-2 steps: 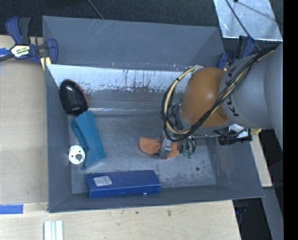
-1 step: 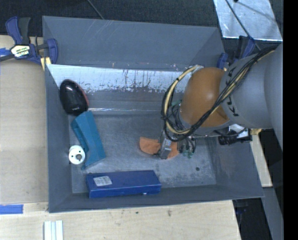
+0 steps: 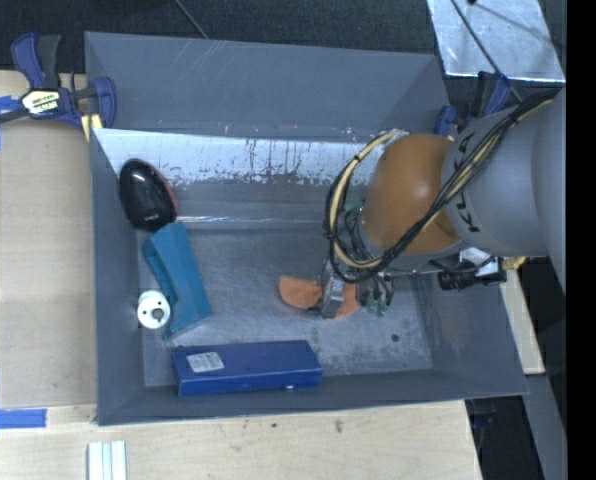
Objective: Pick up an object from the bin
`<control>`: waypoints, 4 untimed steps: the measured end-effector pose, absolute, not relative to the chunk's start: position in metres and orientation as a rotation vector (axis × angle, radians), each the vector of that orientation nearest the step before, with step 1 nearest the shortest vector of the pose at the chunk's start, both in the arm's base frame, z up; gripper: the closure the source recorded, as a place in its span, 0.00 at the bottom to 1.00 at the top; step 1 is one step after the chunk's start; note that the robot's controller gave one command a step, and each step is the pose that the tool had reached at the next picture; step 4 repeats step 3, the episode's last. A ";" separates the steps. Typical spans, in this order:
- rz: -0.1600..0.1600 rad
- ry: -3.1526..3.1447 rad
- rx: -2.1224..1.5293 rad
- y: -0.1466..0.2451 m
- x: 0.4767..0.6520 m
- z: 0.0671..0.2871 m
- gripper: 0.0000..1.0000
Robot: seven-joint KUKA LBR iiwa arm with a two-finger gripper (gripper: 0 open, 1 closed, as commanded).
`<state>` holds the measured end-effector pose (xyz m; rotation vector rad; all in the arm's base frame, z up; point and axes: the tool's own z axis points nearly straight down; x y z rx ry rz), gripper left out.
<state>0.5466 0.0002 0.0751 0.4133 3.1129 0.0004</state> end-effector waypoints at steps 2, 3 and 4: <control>0.002 3.109 0.413 0.000 0.548 0.110 1.00; 0.002 3.109 0.413 0.000 0.548 0.117 1.00; 0.002 3.109 0.413 0.000 0.548 0.117 1.00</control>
Offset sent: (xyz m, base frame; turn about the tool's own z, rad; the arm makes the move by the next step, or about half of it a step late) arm 0.0000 0.0001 0.0501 0.0000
